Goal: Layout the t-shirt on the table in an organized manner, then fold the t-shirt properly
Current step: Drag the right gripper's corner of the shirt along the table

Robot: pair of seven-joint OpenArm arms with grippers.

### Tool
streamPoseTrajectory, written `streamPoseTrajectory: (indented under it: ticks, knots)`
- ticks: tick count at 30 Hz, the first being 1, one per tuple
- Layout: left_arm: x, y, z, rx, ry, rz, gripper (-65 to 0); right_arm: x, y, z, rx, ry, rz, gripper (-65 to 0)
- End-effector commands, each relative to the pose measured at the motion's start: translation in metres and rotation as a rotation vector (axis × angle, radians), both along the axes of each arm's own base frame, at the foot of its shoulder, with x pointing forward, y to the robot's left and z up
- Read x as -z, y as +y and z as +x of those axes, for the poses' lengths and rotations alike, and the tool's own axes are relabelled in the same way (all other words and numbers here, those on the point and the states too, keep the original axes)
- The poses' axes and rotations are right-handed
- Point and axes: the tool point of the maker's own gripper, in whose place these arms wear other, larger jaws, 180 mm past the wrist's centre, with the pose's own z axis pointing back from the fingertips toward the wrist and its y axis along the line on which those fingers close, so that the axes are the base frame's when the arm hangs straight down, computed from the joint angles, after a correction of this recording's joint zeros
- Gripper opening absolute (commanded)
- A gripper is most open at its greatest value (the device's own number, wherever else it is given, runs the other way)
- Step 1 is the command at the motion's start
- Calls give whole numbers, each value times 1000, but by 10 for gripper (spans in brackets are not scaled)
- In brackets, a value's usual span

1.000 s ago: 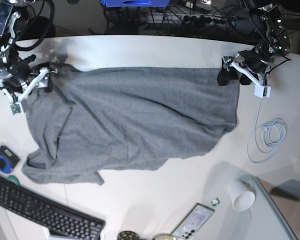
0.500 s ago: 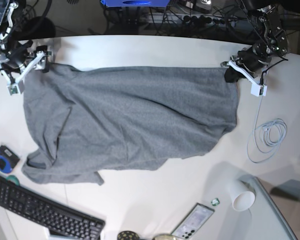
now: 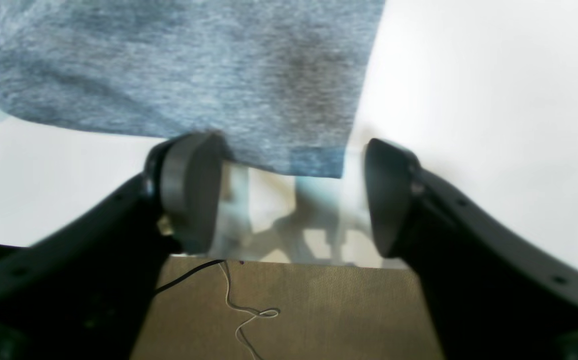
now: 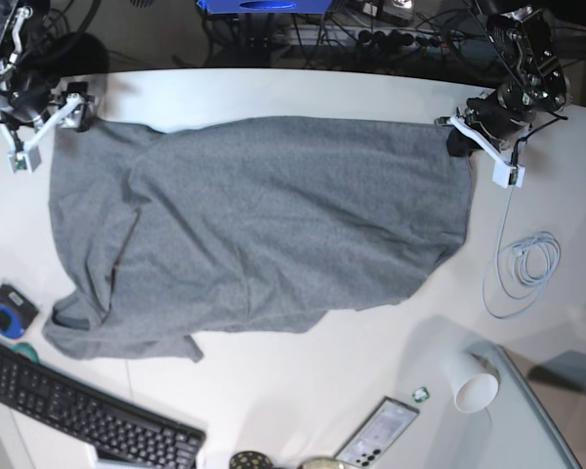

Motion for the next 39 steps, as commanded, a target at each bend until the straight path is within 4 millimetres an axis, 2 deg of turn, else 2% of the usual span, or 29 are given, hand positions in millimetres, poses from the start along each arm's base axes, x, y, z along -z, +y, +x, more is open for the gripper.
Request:
streamPoseTrajectory:
  ticks: [1, 4, 5, 12, 14, 16, 18, 20, 21, 27, 31, 33, 38, 39]
  knots:
    - [-9, 5, 8, 5, -38, 10, -650, -8, -4, 11, -3, -44, -9, -360]
    - [-9, 5, 8, 5, -38, 10, -650, -10, -6, 12, -1, -48, -14, -596]
    - [-9, 6, 8, 5, -38, 12, -650, -11, -6, 13, -2, -49, -16, -645]
    - [-10, 6, 8, 5, -39, 13, -650, -25, -13, 11, -9, -74, -55, -639]
    - [-10, 6, 8, 5, -39, 13, -650, -28, -24, 10, 37, -84, -64, -590]
    - [-10, 6, 8, 5, -39, 13, -650, -32, -33, 13, 86, -103, -67, -461]
    - [-10, 6, 8, 5, -39, 13, -650, -31, -39, 10, 129, -108, -62, -297]
    - [-10, 5, 8, 7, -39, 12, -650, -33, -41, 15, 140, -120, -60, -189]
    - [-10, 5, 8, 7, -39, 12, -650, -30, -39, 14, 141, -114, -51, -176]
    - [-9, 5, 8, 6, -37, 11, -650, 1, -23, 10, 205, -77, 102, -225]
    - [-9, 5, 8, 7, -37, 12, -650, 4, -18, 6, 235, -92, 186, -233]
    - [-9, 5, 8, 7, -37, 12, -650, 3, -15, 3, 232, -82, 198, -294]
    - [-9, 5, 8, 7, -37, 12, -650, -5, -15, -1, 198, -35, 183, -618]
    - [-9, 5, 8, 7, -37, 12, -650, -9, -16, 0, 191, -38, 173, -650]
